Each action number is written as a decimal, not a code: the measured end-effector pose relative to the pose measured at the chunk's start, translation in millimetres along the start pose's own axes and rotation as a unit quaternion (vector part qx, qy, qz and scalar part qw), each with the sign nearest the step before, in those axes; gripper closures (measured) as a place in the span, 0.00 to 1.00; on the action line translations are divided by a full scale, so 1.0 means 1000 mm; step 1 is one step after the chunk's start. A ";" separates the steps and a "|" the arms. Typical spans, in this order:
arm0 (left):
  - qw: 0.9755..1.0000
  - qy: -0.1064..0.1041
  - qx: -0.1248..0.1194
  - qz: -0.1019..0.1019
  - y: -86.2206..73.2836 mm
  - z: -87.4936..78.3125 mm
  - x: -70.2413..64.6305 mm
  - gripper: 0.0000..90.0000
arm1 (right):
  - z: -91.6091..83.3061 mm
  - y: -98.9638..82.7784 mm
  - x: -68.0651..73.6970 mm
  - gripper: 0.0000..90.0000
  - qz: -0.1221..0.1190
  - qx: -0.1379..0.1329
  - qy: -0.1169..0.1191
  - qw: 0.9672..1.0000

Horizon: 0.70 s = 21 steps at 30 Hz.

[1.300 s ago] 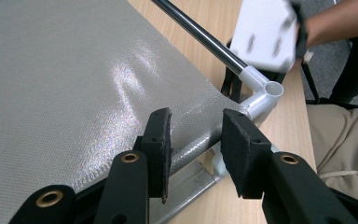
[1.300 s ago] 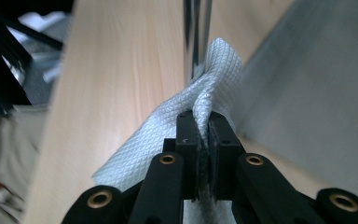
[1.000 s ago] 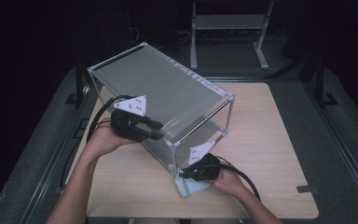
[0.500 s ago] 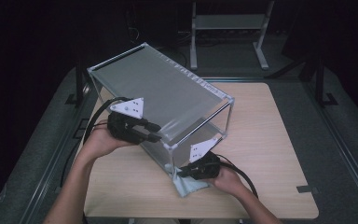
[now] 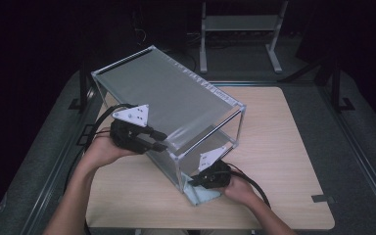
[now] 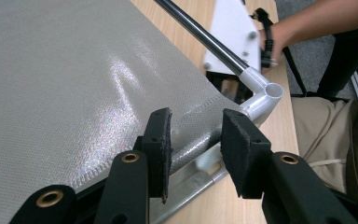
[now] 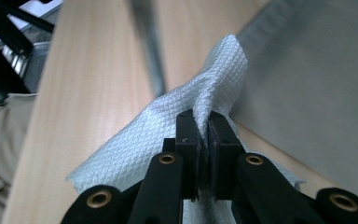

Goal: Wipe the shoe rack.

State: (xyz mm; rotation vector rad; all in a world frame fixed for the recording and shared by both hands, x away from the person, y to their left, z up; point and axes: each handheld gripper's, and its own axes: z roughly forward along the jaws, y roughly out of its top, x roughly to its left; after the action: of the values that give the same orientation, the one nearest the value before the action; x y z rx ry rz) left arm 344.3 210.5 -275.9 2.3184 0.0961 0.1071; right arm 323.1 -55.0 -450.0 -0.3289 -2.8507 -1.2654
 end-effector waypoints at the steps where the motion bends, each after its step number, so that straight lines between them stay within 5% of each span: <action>1: 1.000 -0.001 0.001 0.001 0.000 0.000 -0.001 0.70 | 0.002 -0.002 -0.004 0.93 0.009 0.002 -0.008 1.000; 10: 1.000 -0.001 0.003 0.004 -0.002 -0.003 -0.005 0.70 | -0.001 -0.007 -0.013 0.93 0.021 0.012 -0.021 0.999; 13: 1.000 -0.001 0.003 0.006 -0.002 -0.004 -0.006 0.70 | -0.011 -0.017 -0.023 0.93 0.053 0.004 -0.037 0.998; 21: 1.000 0.000 0.002 0.007 -0.003 -0.005 -0.007 0.70 | -0.005 -0.012 -0.019 0.93 0.042 0.003 -0.037 0.998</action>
State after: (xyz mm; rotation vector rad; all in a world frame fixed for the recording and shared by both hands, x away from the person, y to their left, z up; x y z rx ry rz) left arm 337.0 215.3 -275.5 2.3228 0.0809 0.1139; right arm 339.1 -70.0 -457.5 -0.5006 -2.8659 -1.2554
